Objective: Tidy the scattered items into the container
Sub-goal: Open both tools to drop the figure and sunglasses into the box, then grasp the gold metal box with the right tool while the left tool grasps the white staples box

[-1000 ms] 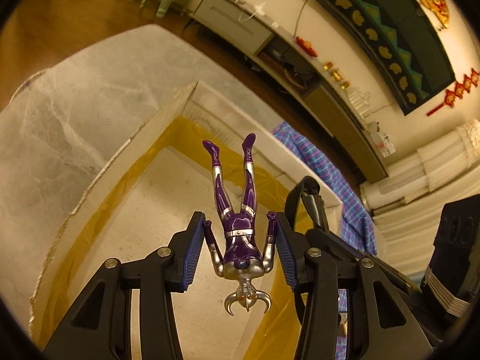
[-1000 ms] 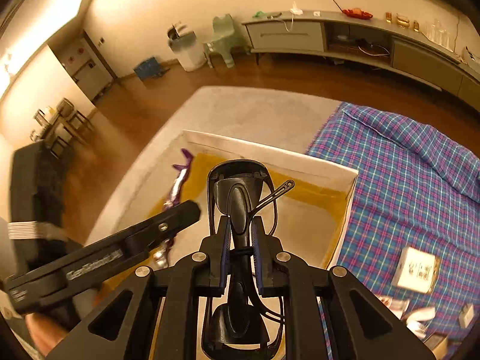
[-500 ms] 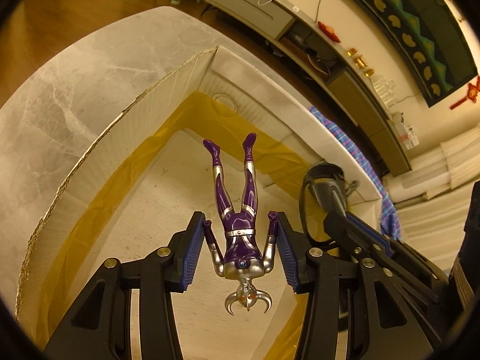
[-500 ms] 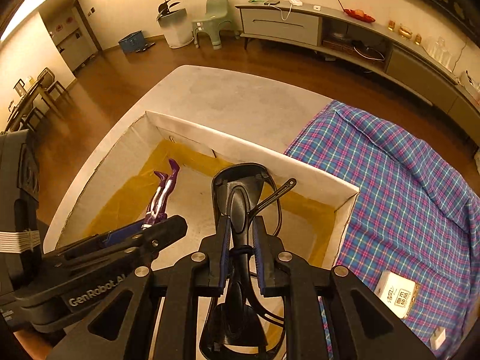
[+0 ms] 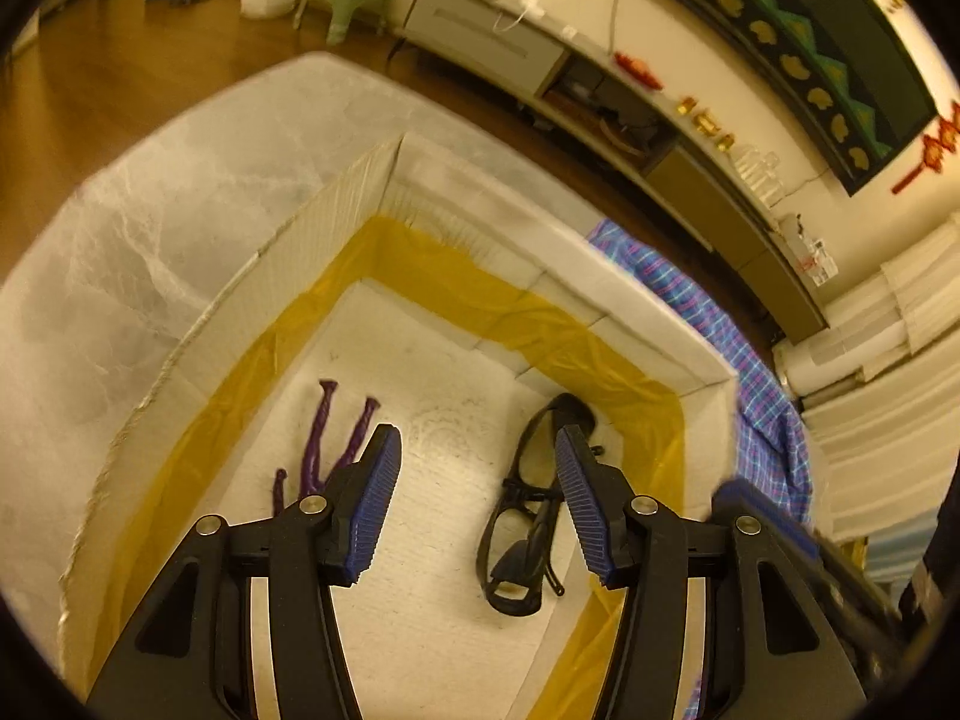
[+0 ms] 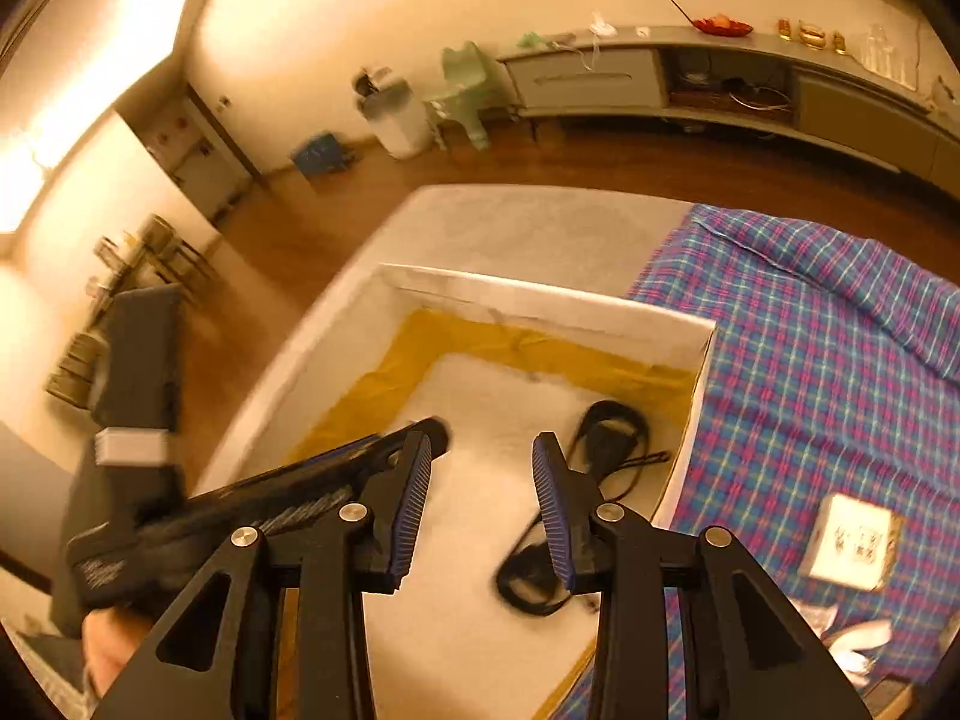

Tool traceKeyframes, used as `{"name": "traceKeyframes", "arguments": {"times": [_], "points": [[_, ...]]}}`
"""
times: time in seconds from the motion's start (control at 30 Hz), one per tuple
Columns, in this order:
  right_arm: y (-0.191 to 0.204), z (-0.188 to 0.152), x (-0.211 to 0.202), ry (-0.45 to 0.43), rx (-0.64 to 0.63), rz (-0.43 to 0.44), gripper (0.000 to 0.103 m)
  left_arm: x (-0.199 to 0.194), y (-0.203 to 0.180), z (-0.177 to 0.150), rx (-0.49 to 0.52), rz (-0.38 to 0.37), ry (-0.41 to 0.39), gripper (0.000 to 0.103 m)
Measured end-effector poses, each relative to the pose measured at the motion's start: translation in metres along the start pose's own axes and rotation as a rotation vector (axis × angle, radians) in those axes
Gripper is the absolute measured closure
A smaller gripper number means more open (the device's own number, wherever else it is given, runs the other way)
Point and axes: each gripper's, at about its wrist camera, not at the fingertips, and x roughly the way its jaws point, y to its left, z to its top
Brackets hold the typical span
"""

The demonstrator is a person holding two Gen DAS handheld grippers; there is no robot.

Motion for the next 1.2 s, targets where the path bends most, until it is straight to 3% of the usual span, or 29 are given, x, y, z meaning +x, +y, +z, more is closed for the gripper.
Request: {"name": "traceKeyframes", "arguments": {"times": [0.27, 0.5, 0.67, 0.8, 0.93, 1.2], "points": [[-0.006, -0.053, -0.073, -0.160, -0.011, 0.137, 0.059, -0.064, -0.040, -0.033, 0.146, -0.080, -0.214, 0.046], [-0.017, -0.108, -0.131, -0.245, -0.115, 0.092, 0.059, -0.095, -0.099, -0.082, 0.363, -0.214, -0.310, 0.046], [-0.049, -0.139, -0.167, -0.280, -0.142, 0.002, 0.056, -0.088, -0.138, -0.117, 0.506, -0.282, -0.248, 0.046], [-0.086, -0.158, -0.181, -0.285, -0.109, -0.094, 0.053, -0.067, -0.165, -0.143, 0.585, -0.301, -0.144, 0.046], [-0.120, -0.167, -0.177, -0.256, -0.046, -0.168, 0.052, -0.036, -0.184, -0.162, 0.620, -0.259, -0.053, 0.046], [-0.161, -0.169, -0.146, -0.094, -0.119, -0.313, 0.041, 0.035, -0.193, -0.189, 0.644, -0.145, 0.105, 0.044]]}}
